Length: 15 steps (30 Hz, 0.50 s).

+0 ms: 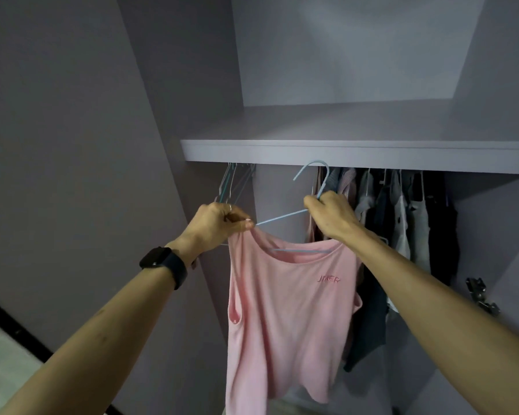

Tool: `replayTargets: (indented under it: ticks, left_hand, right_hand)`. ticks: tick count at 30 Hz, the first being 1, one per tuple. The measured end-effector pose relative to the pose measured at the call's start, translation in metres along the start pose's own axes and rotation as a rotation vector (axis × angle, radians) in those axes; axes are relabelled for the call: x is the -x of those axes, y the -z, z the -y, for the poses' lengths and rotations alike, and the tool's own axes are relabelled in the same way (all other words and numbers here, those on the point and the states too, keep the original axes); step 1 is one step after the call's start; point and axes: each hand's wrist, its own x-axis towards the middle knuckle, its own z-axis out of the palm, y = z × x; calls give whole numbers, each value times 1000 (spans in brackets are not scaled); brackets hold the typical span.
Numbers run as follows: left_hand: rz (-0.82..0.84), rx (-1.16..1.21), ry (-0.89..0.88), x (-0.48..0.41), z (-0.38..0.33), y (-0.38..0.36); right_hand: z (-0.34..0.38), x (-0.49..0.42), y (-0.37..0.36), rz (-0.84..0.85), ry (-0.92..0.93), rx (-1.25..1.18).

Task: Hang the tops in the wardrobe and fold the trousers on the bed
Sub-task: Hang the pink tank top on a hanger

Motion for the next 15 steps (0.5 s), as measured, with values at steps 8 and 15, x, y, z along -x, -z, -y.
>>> replayTargets:
  ticks: [8, 15]
  left_hand:
    - [85, -189, 68, 22, 30, 3]
    - [111, -185, 11, 28, 21, -19]
  right_hand:
    - [-11, -4, 7, -29, 0, 44]
    - [-10, 7, -7, 15, 24, 53]
